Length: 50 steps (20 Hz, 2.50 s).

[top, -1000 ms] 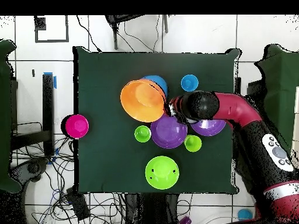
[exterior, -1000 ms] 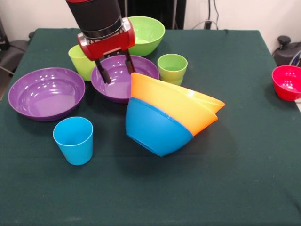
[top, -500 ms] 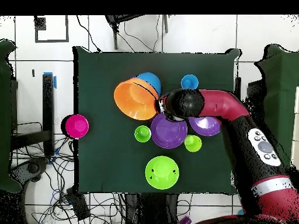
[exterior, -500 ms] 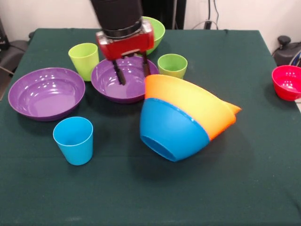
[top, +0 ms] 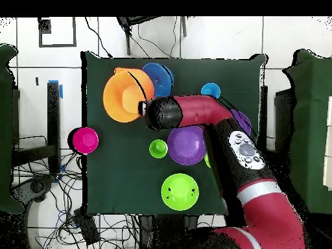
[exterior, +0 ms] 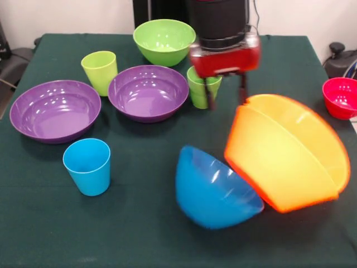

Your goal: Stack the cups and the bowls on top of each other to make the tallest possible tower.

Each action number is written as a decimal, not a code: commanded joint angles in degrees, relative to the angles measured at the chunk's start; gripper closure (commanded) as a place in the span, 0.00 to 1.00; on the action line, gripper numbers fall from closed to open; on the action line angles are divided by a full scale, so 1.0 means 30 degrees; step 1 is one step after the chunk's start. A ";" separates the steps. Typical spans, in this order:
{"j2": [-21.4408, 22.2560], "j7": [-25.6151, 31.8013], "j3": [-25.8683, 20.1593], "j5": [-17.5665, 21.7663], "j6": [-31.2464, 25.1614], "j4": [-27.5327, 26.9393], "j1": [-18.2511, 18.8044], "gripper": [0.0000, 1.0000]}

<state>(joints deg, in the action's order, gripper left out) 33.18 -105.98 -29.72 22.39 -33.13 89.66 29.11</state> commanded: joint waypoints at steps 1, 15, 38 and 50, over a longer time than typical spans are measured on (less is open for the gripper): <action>-0.0670 -0.4501 0.2168 -0.0248 0.1555 0.0515 -0.1934 0.00; -0.0583 -0.4086 0.2158 -0.0007 0.1983 0.1041 -0.1418 0.00; 0.0509 -0.3306 0.2459 -0.0259 0.0185 -0.1543 -0.2623 0.00; -0.0612 -0.2719 0.3540 0.0266 -0.1057 -0.5938 -0.4649 0.00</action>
<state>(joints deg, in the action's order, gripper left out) 34.04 -113.82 -21.53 21.49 -28.17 80.65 17.72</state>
